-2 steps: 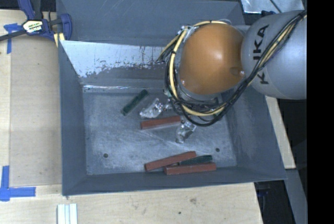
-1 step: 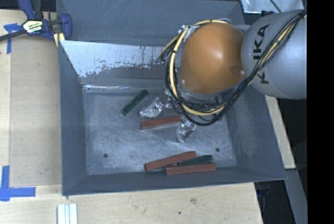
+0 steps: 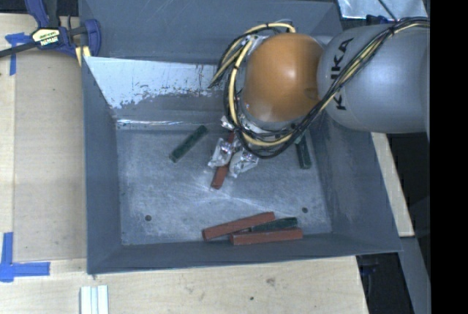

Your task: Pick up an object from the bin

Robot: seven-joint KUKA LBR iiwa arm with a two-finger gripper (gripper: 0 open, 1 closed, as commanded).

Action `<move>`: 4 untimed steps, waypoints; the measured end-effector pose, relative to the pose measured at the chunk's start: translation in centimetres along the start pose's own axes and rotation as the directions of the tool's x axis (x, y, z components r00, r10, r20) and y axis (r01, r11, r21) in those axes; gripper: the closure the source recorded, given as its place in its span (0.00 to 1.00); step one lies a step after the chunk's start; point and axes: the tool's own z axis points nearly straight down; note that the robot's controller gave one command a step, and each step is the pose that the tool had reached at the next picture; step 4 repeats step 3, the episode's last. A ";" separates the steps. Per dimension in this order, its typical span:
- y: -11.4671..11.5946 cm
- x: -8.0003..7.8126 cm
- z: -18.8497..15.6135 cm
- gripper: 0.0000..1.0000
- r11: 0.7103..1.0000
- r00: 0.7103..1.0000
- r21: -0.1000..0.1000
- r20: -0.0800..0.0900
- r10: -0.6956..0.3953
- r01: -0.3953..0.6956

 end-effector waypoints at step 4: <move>-0.5 0.4 -8.5 0.00 1.000 1.000 -0.010 -0.012 0.018 -0.018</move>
Offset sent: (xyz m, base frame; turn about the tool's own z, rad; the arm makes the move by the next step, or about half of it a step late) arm 0.0100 -0.0116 0.2099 0.0376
